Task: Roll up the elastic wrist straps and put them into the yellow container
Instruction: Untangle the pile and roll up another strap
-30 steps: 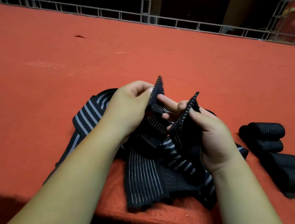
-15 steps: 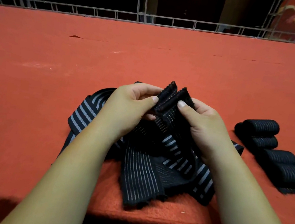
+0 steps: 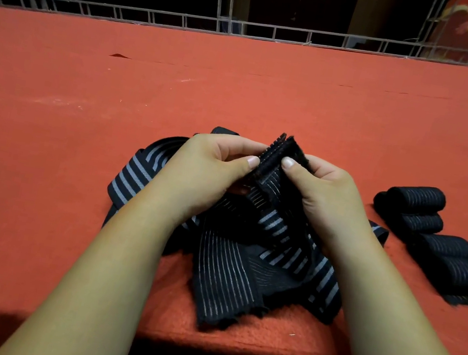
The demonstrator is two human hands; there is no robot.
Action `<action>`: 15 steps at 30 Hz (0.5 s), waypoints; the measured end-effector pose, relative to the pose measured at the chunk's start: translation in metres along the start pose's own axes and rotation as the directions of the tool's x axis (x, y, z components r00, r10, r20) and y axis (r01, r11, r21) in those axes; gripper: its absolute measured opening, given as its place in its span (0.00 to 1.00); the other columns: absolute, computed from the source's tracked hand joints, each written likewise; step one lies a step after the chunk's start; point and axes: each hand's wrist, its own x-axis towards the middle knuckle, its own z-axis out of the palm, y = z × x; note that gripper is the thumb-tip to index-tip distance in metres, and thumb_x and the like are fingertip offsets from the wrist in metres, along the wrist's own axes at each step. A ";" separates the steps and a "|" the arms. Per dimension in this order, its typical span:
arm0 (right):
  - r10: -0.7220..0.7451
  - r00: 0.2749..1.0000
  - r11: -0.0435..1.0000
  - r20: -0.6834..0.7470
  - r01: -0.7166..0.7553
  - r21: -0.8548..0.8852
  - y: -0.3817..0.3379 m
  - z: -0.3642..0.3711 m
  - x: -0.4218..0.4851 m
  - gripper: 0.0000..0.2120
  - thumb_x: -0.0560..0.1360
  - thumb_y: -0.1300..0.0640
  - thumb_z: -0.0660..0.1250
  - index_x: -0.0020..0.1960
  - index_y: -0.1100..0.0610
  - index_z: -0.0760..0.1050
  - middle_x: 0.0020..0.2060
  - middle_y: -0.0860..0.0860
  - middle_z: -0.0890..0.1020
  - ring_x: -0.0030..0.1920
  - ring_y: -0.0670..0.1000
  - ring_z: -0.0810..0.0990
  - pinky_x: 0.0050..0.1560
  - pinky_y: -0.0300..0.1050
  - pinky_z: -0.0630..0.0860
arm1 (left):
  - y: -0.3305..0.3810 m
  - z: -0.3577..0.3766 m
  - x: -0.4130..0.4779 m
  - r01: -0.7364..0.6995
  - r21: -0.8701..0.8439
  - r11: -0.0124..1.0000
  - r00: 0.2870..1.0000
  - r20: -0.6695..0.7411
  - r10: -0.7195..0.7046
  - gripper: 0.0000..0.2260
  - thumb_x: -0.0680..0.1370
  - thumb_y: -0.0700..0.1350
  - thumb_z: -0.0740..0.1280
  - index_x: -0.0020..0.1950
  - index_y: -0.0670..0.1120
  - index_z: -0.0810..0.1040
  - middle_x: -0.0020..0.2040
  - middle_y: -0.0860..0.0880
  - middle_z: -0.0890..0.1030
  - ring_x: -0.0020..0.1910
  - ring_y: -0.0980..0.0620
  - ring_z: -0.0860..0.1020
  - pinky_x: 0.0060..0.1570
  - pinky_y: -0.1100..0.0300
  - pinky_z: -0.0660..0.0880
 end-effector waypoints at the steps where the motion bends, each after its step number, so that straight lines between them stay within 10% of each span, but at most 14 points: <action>1: 0.000 1.000 1.000 -0.001 0.000 0.002 0.001 0.000 0.001 0.07 0.83 0.52 0.72 0.56 0.51 0.88 0.50 0.56 0.90 0.53 0.61 0.90 0.64 0.70 0.82 | -0.001 0.000 0.000 0.003 -0.010 1.000 1.000 0.007 -0.003 0.13 0.86 0.39 0.68 0.63 0.53 0.88 0.55 0.54 0.90 0.56 0.55 0.88 0.60 0.51 0.84; 15: 0.009 0.999 0.999 0.041 -0.011 0.051 0.007 -0.001 0.003 0.07 0.85 0.54 0.70 0.58 0.52 0.87 0.52 0.59 0.90 0.52 0.62 0.89 0.64 0.72 0.81 | -0.007 0.003 0.002 0.075 -0.126 0.989 0.997 0.035 -0.071 0.13 0.86 0.36 0.66 0.63 0.48 0.87 0.54 0.48 0.90 0.57 0.50 0.88 0.57 0.54 0.86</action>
